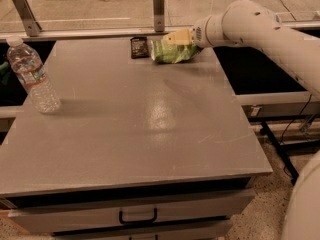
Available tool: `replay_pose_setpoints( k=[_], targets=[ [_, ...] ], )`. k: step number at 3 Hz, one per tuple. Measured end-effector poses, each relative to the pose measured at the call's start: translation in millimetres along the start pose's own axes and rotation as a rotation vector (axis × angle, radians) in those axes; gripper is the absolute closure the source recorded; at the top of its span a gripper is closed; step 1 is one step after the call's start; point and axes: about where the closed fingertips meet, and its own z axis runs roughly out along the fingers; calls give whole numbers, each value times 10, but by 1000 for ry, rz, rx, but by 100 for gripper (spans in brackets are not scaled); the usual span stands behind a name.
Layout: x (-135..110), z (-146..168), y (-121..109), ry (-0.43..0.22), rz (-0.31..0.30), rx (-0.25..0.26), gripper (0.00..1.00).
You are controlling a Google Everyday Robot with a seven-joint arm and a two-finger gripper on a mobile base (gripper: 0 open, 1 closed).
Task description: Move green jalapeno chip bag near rxbar chocolate
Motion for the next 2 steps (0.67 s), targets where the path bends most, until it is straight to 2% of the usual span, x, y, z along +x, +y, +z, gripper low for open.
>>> replay_pose_setpoints(
  k=[1, 2],
  targets=[
    [-64, -313, 13, -56, -43, 2, 0],
    [-120, -712, -8, -106, -61, -55, 0]
  ],
)
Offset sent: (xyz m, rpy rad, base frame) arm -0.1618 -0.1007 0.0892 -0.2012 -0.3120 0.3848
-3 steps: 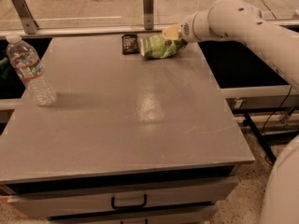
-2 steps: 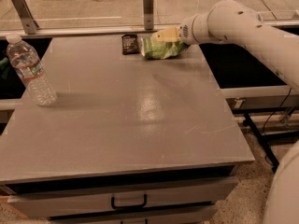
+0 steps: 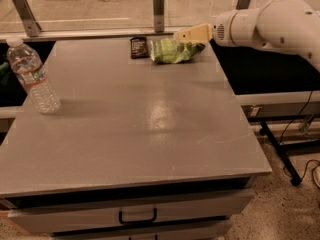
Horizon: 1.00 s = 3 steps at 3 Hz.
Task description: Move green jalapeno chip bag near rxbar chocolate
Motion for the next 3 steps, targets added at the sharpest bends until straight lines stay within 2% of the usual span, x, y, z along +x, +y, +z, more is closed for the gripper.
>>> replay_pose_setpoints(
  k=[1, 2, 3],
  targets=[
    [-175, -724, 368, -9, -90, -125, 0],
    [-366, -1610, 564, -17, -283, -122, 0],
    [-270, -1999, 308, -7, -360, -54, 0]
  ],
)
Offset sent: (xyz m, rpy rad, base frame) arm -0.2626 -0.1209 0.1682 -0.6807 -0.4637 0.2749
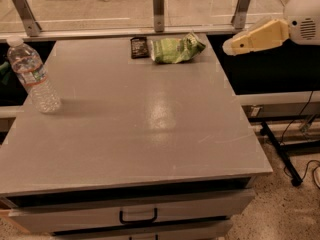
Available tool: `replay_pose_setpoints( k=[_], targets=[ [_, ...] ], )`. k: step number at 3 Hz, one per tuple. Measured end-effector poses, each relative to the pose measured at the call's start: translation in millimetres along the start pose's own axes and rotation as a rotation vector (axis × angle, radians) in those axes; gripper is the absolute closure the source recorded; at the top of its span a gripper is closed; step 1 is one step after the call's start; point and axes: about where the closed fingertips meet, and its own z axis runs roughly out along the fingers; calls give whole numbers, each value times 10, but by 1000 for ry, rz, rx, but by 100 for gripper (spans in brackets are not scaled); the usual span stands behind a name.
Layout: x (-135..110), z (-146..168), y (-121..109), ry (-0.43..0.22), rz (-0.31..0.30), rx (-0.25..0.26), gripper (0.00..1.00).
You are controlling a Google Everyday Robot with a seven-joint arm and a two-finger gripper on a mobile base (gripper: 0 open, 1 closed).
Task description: Move green jalapeno chip bag near rxbar chocolate
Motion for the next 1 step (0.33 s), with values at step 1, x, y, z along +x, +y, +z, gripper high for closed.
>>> replay_pose_setpoints(
  k=[1],
  targets=[
    [2, 1, -2, 0, 0, 1, 0]
  ],
)
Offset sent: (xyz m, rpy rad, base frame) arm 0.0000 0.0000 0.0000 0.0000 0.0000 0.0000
